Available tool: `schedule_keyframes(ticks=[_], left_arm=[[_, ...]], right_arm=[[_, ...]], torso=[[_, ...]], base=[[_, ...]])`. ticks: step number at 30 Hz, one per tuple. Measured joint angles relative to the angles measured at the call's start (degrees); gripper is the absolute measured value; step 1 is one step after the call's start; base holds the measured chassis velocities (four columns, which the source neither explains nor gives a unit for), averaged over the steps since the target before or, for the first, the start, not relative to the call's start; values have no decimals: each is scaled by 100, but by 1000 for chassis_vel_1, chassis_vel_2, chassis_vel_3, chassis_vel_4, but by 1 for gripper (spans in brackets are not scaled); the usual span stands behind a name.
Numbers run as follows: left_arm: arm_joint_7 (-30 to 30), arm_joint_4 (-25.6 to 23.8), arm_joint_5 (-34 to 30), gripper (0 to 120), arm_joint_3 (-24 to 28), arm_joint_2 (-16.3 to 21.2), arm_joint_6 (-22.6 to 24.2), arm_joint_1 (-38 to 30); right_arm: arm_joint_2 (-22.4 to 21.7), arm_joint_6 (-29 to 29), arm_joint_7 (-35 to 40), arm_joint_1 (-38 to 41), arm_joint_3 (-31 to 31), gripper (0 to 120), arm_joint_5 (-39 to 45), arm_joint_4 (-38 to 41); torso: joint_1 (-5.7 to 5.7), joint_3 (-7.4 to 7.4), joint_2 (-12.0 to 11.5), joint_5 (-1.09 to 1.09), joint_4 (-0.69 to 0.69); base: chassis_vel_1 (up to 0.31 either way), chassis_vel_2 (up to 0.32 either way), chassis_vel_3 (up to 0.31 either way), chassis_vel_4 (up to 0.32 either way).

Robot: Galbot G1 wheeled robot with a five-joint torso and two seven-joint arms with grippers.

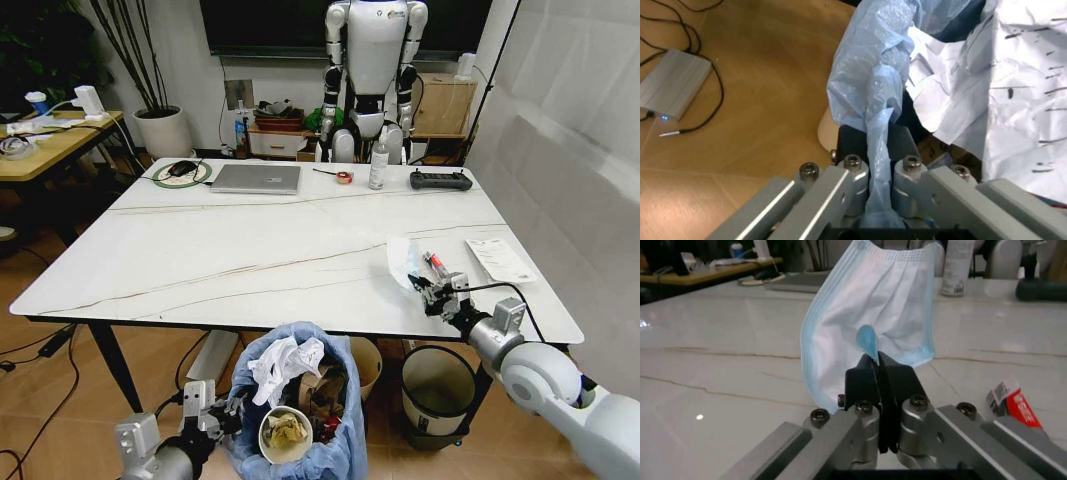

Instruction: Pick up the trash bin and place the trash from the table into it.

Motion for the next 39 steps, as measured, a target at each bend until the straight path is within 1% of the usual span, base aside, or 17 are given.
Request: schedule_keyframes(ticks=[2, 4, 5, 12, 13, 15, 16, 18, 20, 21, 24, 27, 29, 34, 36, 37, 39], left_arm=[[-13, 0, -31, 0, 3, 24, 0, -30], [-20, -1, -71, 0, 3, 62, 0, -43], [-20, -1, -71, 0, 3, 62, 0, -43], [-25, -25, -125, 0, 3, 108, 0, -58], [-25, -25, -125, 0, 3, 108, 0, -58], [-27, -38, -136, 0, -3, 116, 1, -51], [-28, -41, -137, 0, -6, 119, 1, -51], [-31, -54, -145, 0, -17, 130, 2, -51], [-31, -65, -156, 0, -17, 130, 3, -55], [-31, -65, -156, 0, -17, 130, 3, -55], [-32, -75, -157, 0, -6, 109, 6, -56], [-32, -88, -167, 0, -4, 105, 8, -61], [-34, -96, -182, 0, -5, 105, 10, -70], [-55, -105, -246, 0, -11, 123, 27, -118], [-56, -107, -285, 0, -14, 138, 34, -129], [-56, -107, -285, 0, -14, 138, 34, -129], [-59, -106, -329, 0, -20, 161, 35, -159]], right_arm=[[-53, 184, -166, -5, 49, 0, 105, 100], [-136, 481, -562, -64, 105, 0, 237, 252], [-136, 481, -562, -64, 105, 0, 237, 252], [-557, 1011, -2356, -175, 49, 0, 315, 598], [-557, 1011, -2356, -175, 49, 0, 315, 598], [-663, 1096, -3014, -203, 24, 0, 277, 613], [-691, 1116, -3192, -211, 18, 0, 257, 614], [-792, 1173, -3896, -233, -2, 0, 152, 615], [-873, 1182, -4365, -257, -11, 0, 82, 620], [-873, 1182, -4365, -257, -11, 0, 82, 620], [-962, 1182, -5050, -342, -11, 0, -7, 644], [-985, 1177, -5292, -401, -26, 0, -136, 665], [-981, 1153, -5297, -401, -40, 0, -182, 676], [-996, 947, -4995, -295, -193, 0, -283, 836], [-1024, 920, -4919, -109, -390, 0, -302, 895], [-1024, 920, -4919, -109, -390, 0, -302, 895], [-1056, 913, -4854, 149, -630, 0, -311, 926]], torso=[[0, 0, 0, 1, 0], [0, 0, 0, 1, 0], [0, 0, 0, 1, 0], [0, 0, 0, 1, 0], [0, 0, 0, 1, 0], [0, 0, 0, 1, 0], [0, 0, 0, 1, 0], [0, 0, 0, 2, 0], [0, 0, 0, 2, 0], [0, 0, 0, 2, 0], [0, 0, 0, 2, 0], [0, 0, 0, 1, -1], [0, 0, 0, 1, 0], [0, 0, 0, 1, -1], [0, 0, 0, 1, -1], [0, 0, 0, 1, -1], [0, 0, 0, 2, 0]], base=[[0, 0, 0, 0], [0, 0, 0, 0], [0, 0, 0, 0], [0, 0, 0, 0], [0, 0, 0, 0], [0, 0, 0, 0], [0, 0, 0, 0], [0, 0, 0, 0], [0, 0, 0, 0], [0, 0, 0, 0], [0, 0, 0, 0], [0, 0, 0, 0], [0, 0, 0, 0], [0, 0, 0, 0], [0, 0, 0, 0], [0, 0, 0, 0], [0, 0, 0, 0]])
